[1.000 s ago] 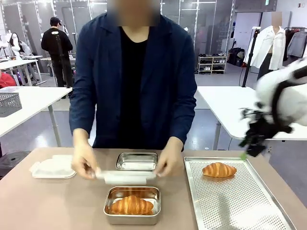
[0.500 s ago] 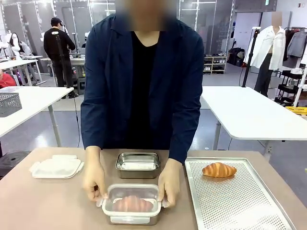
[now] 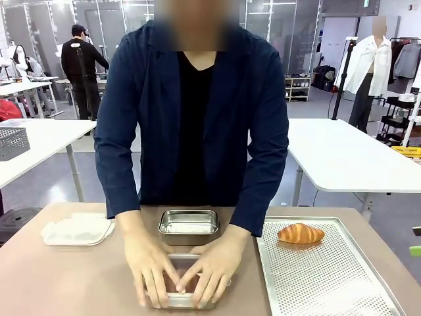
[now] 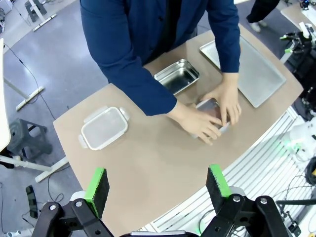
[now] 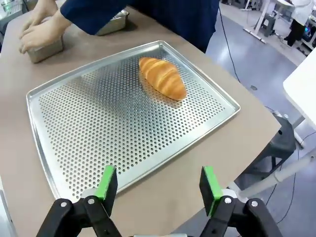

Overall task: Place the bread into the airtight container.
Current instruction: Pick up a Butter Roll and place it into an empty Airtight Container.

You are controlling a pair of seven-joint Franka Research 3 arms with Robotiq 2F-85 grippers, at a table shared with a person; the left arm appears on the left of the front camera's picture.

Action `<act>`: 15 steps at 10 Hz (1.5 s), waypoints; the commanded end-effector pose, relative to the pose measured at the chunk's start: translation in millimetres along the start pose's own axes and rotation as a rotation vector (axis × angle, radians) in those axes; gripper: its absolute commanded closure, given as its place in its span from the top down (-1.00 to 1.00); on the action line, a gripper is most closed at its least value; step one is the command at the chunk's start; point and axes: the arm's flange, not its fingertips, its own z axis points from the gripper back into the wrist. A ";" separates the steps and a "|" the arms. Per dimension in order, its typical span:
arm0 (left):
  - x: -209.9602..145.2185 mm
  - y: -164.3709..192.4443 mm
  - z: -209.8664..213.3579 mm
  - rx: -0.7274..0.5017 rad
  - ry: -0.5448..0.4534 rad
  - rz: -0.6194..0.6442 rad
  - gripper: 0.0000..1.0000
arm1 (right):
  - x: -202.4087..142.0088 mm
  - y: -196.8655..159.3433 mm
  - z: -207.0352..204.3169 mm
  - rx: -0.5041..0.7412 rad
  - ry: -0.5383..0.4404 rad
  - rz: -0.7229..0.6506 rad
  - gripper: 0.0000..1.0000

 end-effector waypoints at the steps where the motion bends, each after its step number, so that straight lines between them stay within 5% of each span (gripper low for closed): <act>1: -0.3 0.4 0.4 -0.005 0.003 -0.014 1.00 | -8.5 5.1 -1.7 -0.019 0.009 -0.004 0.68; 15: -0.3 0.4 0.4 -0.005 0.003 -0.014 1.00 | -8.8 4.7 5.7 -0.018 0.004 -0.021 0.68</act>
